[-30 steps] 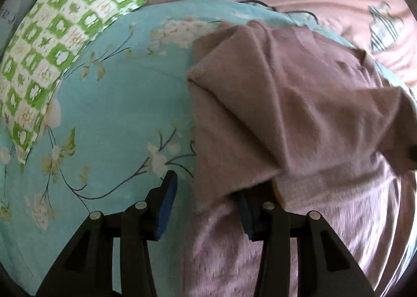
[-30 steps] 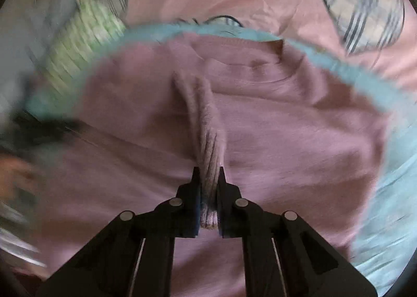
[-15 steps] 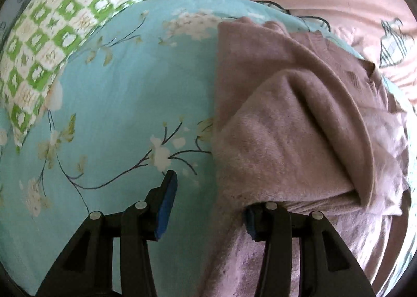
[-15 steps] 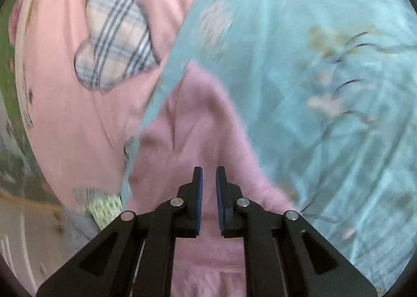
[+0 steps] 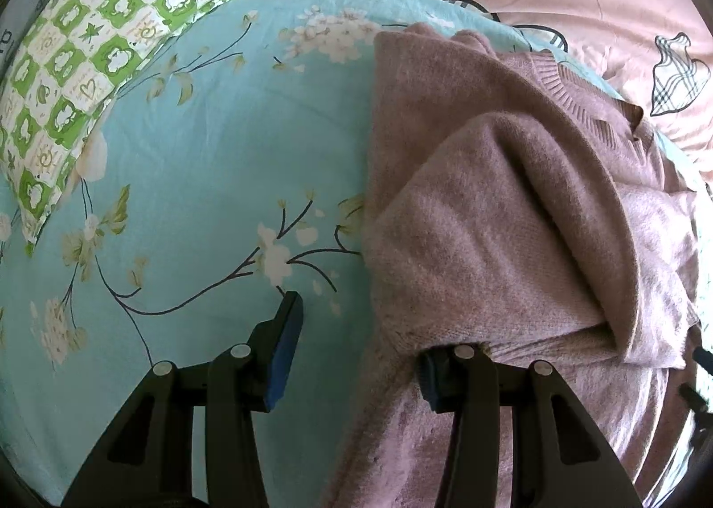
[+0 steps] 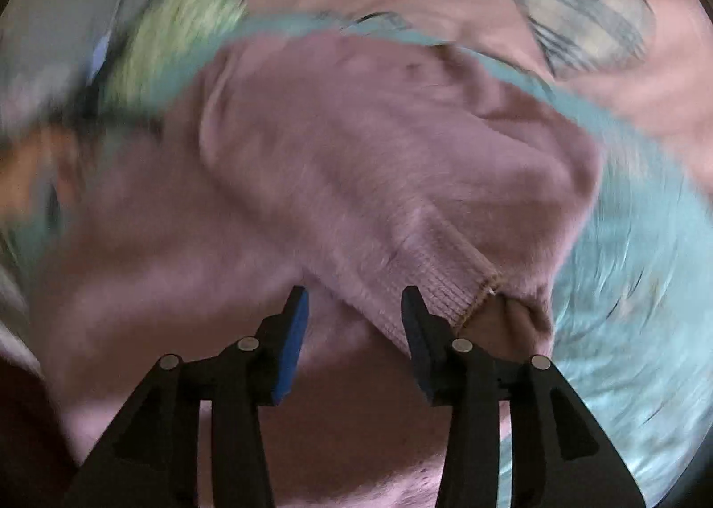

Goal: Fold small clothes

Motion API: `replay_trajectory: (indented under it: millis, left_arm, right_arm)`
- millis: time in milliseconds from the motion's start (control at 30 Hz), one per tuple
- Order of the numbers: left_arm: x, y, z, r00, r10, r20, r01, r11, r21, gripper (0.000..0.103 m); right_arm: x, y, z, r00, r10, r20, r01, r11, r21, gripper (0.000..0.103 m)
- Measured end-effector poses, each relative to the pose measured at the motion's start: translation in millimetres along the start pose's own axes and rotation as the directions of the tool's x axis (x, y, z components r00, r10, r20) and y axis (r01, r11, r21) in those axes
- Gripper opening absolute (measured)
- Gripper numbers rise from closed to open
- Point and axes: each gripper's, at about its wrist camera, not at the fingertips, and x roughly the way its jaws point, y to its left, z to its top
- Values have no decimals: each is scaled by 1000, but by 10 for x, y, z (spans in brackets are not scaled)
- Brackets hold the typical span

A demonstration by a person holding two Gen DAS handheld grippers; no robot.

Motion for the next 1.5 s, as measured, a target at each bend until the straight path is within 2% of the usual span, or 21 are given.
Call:
replay_trajectory:
  millis: [133,167,200,267,333,367,433,467,500,567,633,700,733,800,933,1067,1133,1200,1333,1400,1500]
  left_arm:
    - [21,-14,28,1000,8,0,-8,1000,-1,48]
    - [28,-17,37,1000,10,1,-10,1000,-5,48]
    - [33,-18,45,1000,11,0,-11,1000,-8,48]
    - [35,-10,53,1000,8,1,-8,1000,-18,48]
    - [42,9,59,1000,5,2,-5,1000,-21,48]
    - [47,18,59,1000,2,1,-2,1000,-23,48]
    - [51,31,57,1000,-2,0,2,1000,-29,48]
    - [53,36,54,1000,-4,0,4,1000,-30,48]
    - [52,36,51,1000,-4,0,4,999,-31,49]
    - [46,21,46,1000,-8,0,8,1000,-30,55]
    - [47,-6,31,1000,-7,2,7,1000,-19,55]
    - [70,-24,19,1000,-2,-4,2,1000,-14,56]
    - [75,-14,14,1000,-4,-6,4,1000,-18,56]
    - [79,9,-3,1000,-18,-15,18,1000,-25,56]
    - [2,55,-72,996,-68,-61,70,997,31,56]
    - [-239,131,-57,974,-216,-63,220,974,59,55]
    - [-316,187,78,964,-264,-31,265,963,40,64]
    - [-271,248,299,963,-269,-3,269,963,-17,72]
    - [23,251,713,949,-314,-5,312,945,-100,73]
    - [217,186,928,942,-335,-21,332,937,-107,73]
    - [424,78,1122,938,-346,-36,341,935,-102,73]
  right_arm:
    - [269,236,-108,984,-176,-32,163,956,-243,45]
    - [328,220,-122,978,-206,-27,192,945,-264,45]
    - [350,181,-129,977,-210,-32,195,946,-258,38]
    - [378,52,-29,988,-128,-90,113,981,-155,5]
    - [216,-260,107,997,53,-63,-48,996,79,5]
    - [116,-431,160,990,141,-15,-136,972,191,5]
    - [-92,-896,251,948,286,137,-317,848,424,4]
    - [-166,-1126,263,925,313,215,-379,775,506,4]
    - [-207,-1326,250,915,308,261,-404,717,568,4]
    - [-226,-1688,190,919,261,297,-395,632,667,4]
    - [-126,-1944,138,940,221,259,-341,589,733,4]
    - [19,-2027,61,951,228,209,-303,543,783,4]
    - [68,-2002,38,956,231,180,-280,539,795,4]
    - [169,-1928,41,970,217,112,-219,570,792,4]
    - [168,-1810,59,978,191,81,-181,597,782,4]
    - [110,-1791,135,978,184,98,-191,607,771,4]
    - [96,-1832,114,978,180,101,-192,618,763,4]
    - [32,-1818,107,981,167,99,-184,628,756,4]
    - [38,-1809,-14,985,147,88,-161,612,774,4]
    - [142,-1794,-63,984,165,59,-148,600,787,4]
    - [179,-1786,-32,980,182,79,-173,582,794,4]
